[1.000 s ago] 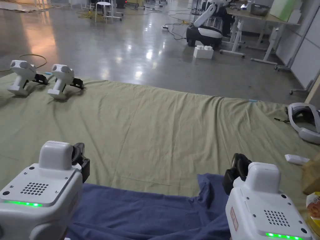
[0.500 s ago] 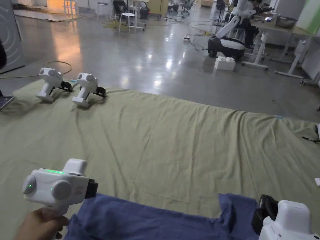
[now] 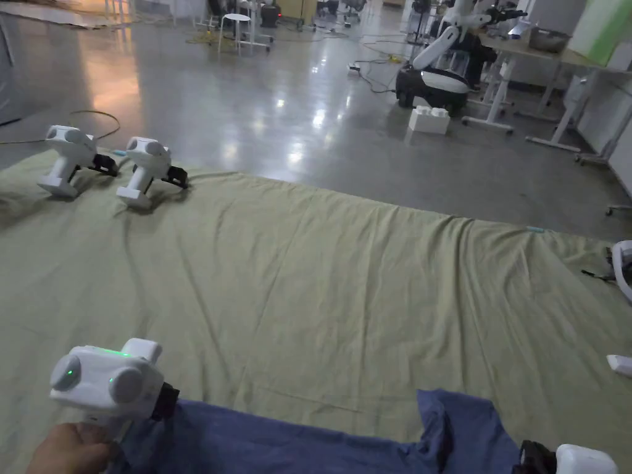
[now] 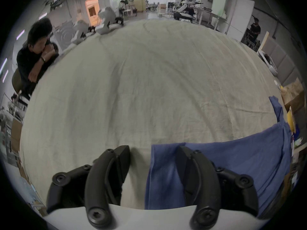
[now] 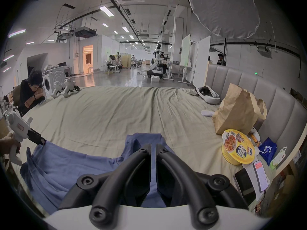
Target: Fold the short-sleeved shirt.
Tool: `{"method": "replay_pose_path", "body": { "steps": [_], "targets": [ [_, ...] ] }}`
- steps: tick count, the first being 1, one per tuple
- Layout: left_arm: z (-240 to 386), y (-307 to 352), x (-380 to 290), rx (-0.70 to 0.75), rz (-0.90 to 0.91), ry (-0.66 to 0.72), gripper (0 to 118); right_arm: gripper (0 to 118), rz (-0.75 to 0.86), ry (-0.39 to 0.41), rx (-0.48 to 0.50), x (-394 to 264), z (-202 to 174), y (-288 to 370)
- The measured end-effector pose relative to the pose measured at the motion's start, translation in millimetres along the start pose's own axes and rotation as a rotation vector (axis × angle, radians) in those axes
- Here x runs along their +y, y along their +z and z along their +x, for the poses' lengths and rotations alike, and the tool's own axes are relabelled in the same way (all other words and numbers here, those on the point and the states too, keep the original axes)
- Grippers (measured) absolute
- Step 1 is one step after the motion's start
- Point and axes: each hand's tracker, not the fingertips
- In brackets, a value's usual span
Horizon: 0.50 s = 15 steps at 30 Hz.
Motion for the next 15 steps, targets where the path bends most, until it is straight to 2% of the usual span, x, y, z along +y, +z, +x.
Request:
{"method": "replay_pose_path", "body": {
  "steps": [1, 2, 4, 5, 6, 9, 11, 15],
  "targets": [
    [5, 0, -1, -0.002, 0.014, -0.025, 34, 10, -0.018, 0.005, -0.004, -1, 4, -5],
    [10, -1, -2, -0.017, 0.008, -0.028, 28, 15, -0.042, 0.015, -0.013, 0, 7, -10],
    [18, 4, -5, -0.009, 0.014, -0.048, 24, 16, -0.124, 0.054, -0.007, 3, 18, -28],
    [19, 5, -6, -0.014, 0.019, -0.061, 20, 21, -0.162, 0.048, -0.001, 6, 24, -38],
    [19, 7, -7, -0.021, 0.025, -0.065, 12, 34, -0.195, 0.033, 0.008, 8, 31, -50],
    [12, 17, -9, -0.034, 0.042, -0.055, 8, 66, -0.371, -0.020, 0.044, 16, 53, -93],
    [8, 25, -10, -0.042, 0.064, -0.039, 8, 68, -0.459, -0.039, 0.060, 19, 63, -122],
    [1, 41, -11, -0.062, 0.111, -0.007, 8, 71, -0.575, 0.024, 0.066, 19, 70, -174]
  ]
}}
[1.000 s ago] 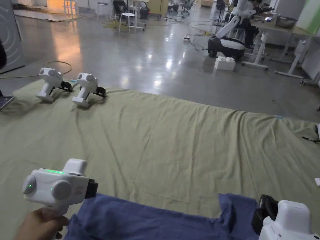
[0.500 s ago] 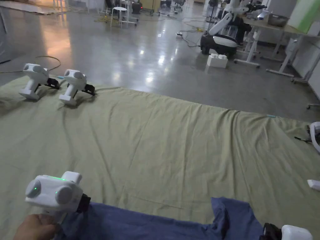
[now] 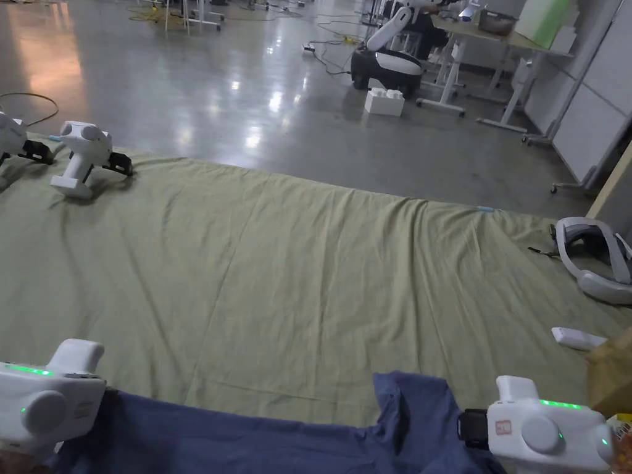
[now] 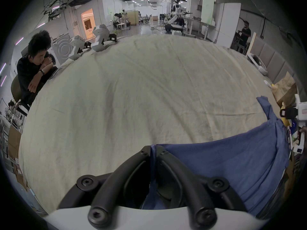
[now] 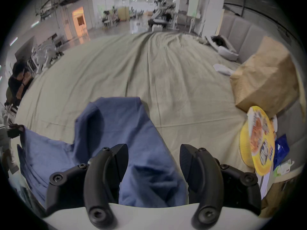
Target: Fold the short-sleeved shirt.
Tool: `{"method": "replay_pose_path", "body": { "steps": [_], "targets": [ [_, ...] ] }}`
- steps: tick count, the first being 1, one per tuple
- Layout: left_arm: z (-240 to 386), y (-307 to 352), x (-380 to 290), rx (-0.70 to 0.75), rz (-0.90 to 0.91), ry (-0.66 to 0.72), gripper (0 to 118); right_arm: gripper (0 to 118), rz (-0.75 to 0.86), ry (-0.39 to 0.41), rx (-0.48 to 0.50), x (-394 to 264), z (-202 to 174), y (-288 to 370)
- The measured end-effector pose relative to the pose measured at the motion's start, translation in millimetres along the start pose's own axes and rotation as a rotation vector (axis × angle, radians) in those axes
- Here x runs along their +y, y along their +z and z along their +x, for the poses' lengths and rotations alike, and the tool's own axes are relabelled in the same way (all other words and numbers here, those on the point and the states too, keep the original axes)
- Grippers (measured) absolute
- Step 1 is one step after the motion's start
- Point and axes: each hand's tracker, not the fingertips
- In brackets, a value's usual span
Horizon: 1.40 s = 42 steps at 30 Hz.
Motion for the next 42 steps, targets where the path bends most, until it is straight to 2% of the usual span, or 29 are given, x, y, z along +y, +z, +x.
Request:
{"method": "replay_pose_path", "body": {
  "steps": [4, 6, 8, 11, 12, 14, 16, 18, 24, 30, 42],
  "targets": [
    [0, 10, -2, 0.002, 0.033, 0.004, 8, 71, -0.119, -0.019, 0.071, 13, -2, -35],
    [0, 13, -4, 0.004, 0.036, 0.005, 8, 70, -0.167, -0.013, 0.069, 15, -7, -46],
    [-1, 12, -6, 0.006, 0.041, 0.006, 8, 66, -0.142, 0.001, 0.041, 14, -12, -45],
    [-2, 15, -8, 0.007, 0.051, 0.015, 8, 22, -0.120, 0.015, 0.067, 14, -17, -43],
    [-1, 14, -9, 0.010, 0.056, 0.015, 8, 14, -0.120, 0.014, 0.083, 15, -18, -43],
    [-1, 14, -10, 0.010, 0.058, 0.020, 8, 7, -0.120, 0.018, 0.082, 14, -24, -41],
    [0, 16, -12, 0.009, 0.065, 0.030, 8, 5, -0.093, 0.042, 0.064, 10, -25, -35],
    [-1, 21, -13, 0.005, 0.073, 0.038, 8, 5, -0.049, 0.023, 0.062, 8, -23, -25],
    [-6, 48, -15, -0.013, 0.126, 0.026, 8, 5, 0.098, 0.003, 0.083, -3, -10, 43],
    [-18, 85, -30, -0.063, 0.188, 0.051, 8, 5, 0.192, 0.033, 0.100, -32, -2, 110],
    [-44, 140, -98, -0.143, 0.195, 0.071, 8, 5, 0.183, 0.089, 0.091, -132, 8, 185]
  ]
}}
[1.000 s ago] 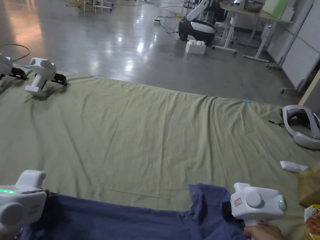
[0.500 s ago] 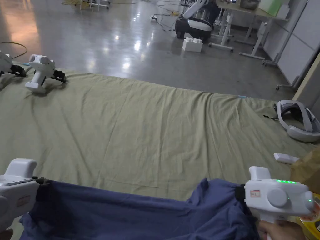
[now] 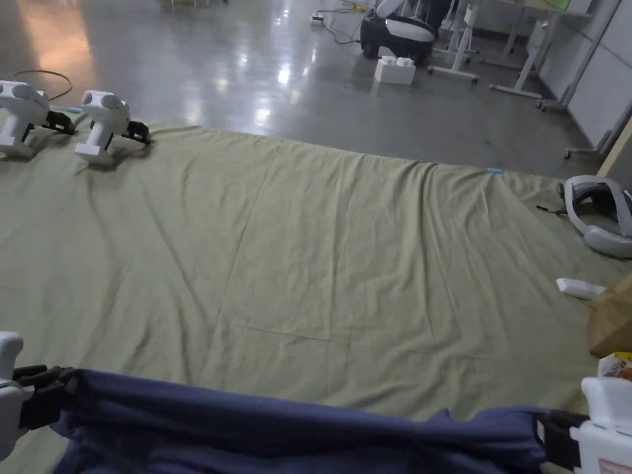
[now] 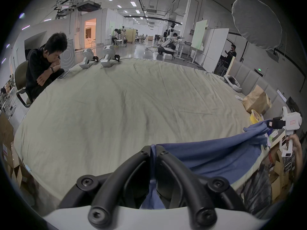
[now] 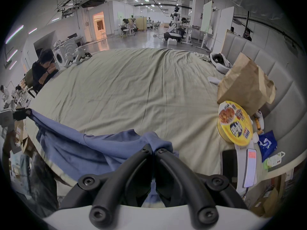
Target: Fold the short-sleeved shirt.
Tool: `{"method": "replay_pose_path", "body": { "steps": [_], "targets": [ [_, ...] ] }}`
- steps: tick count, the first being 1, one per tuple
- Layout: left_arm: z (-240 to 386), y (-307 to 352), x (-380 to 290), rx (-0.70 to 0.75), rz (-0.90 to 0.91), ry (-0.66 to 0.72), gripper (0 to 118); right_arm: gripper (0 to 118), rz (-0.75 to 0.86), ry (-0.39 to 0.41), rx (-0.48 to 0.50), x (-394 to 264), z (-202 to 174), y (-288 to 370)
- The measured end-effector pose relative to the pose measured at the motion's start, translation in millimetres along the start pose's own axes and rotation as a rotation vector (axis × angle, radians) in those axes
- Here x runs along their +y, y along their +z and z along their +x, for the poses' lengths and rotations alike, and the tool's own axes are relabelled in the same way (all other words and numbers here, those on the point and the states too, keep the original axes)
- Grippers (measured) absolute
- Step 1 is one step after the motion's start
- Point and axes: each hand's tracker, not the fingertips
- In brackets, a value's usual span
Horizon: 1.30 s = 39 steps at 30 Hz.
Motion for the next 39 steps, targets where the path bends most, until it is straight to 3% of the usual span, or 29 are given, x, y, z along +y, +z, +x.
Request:
{"method": "replay_pose_path", "body": {
  "steps": [8, 16, 23, 26, 27, 28, 34, 39],
  "targets": [
    [-19, 4, -30, -0.040, -0.108, -0.026, 8, 5, -0.092, 0.011, -0.017, -51, -4, 19],
    [-10, -30, -64, -0.013, -0.282, -0.074, 8, 5, -0.261, 0.053, -0.057, -99, -8, -31],
    [-1, -29, -78, 0.009, -0.272, -0.025, 12, 6, -0.261, 0.059, -0.085, -107, -16, -49],
    [3, -20, -71, 0.009, -0.243, 0.008, 50, 42, -0.275, 0.087, -0.120, -98, -20, -41],
    [5, -16, -66, -0.006, -0.225, 0.030, 68, 67, -0.271, 0.098, -0.151, -94, -20, -35],
    [6, -13, -62, -0.005, -0.201, 0.042, 69, 72, -0.243, 0.099, -0.181, -89, -22, -28],
    [20, 0, -27, 0.039, 0.018, 0.012, 69, 78, 0.162, 0.020, -0.177, -41, -34, 11],
    [58, -3, 11, 0.105, 0.176, -0.020, 69, 78, 0.409, -0.011, -0.159, -1, -69, 17]
  ]
}}
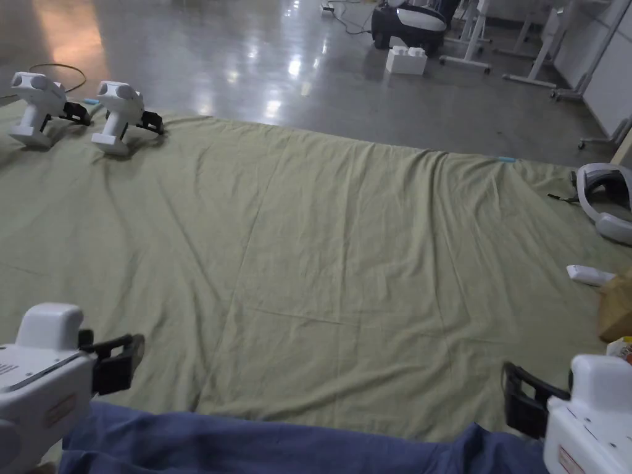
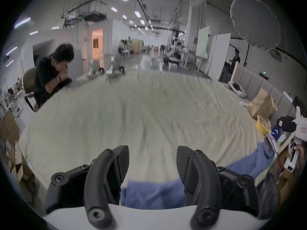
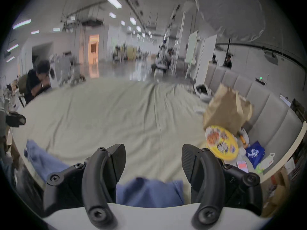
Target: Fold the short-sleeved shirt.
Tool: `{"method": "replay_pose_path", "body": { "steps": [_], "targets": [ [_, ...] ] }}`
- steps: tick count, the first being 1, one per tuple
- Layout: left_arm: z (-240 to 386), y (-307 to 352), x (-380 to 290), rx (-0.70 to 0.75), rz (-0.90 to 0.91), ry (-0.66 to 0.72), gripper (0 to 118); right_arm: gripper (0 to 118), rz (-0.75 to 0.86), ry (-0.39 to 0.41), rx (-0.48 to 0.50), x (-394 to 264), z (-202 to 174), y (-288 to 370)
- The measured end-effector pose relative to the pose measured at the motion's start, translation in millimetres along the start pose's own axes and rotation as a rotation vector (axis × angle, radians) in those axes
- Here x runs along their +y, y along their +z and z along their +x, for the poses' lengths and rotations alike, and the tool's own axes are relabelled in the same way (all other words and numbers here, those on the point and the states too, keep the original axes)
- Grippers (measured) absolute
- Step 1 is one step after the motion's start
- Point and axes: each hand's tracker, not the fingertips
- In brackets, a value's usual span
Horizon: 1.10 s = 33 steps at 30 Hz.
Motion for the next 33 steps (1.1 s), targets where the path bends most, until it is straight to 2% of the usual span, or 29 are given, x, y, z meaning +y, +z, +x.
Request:
{"method": "replay_pose_path", "body": {
  "steps": [3, 6, 8, 9, 12, 13, 14, 15, 16, 17, 20, 28, 33],
  "targets": [
    [27, 0, 19, -0.007, 0.100, -0.010, 69, 76, 0.136, -0.060, 0.055, 16, -22, -2],
    [54, 4, 34, -0.001, 0.187, -0.050, 69, 72, 0.221, -0.073, 0.053, 29, -45, -7],
    [61, -2, 39, 0.007, 0.241, -0.074, 68, 63, 0.264, -0.081, 0.030, 35, -57, -11],
    [67, 0, 42, 0.013, 0.268, -0.084, 68, 52, 0.307, -0.098, 0.027, 37, -61, -11],
    [82, 6, 49, 0.014, 0.309, -0.089, 62, 34, 0.361, -0.123, -0.013, 43, -72, -11],
    [85, 8, 50, 0.011, 0.320, -0.090, 57, 24, 0.362, -0.118, -0.016, 45, -74, -11],
    [87, 10, 51, 0.018, 0.336, -0.089, 42, 19, 0.369, -0.118, -0.013, 47, -75, -11],
    [84, 2, 51, 0.019, 0.354, -0.091, 16, 14, 0.372, -0.113, -0.014, 49, -77, -11],
    [85, 1, 52, 0.036, 0.364, -0.096, 14, 11, 0.376, -0.108, -0.011, 50, -78, -11],
    [86, 2, 52, 0.068, 0.374, -0.091, 13, 11, 0.382, -0.098, 0.007, 51, -78, -11],
    [83, 3, 52, 0.043, 0.416, -0.061, 2, 8, 0.379, -0.074, -0.005, 53, -83, -11],
    [75, 6, 60, 0.075, 0.478, -0.100, 2, 7, 0.393, -0.088, -0.007, 58, -84, -9],
    [38, 10, 55, -0.012, 0.348, -0.060, 2, 7, 0.364, -0.079, 0.017, 59, -82, -12]
  ]
}}
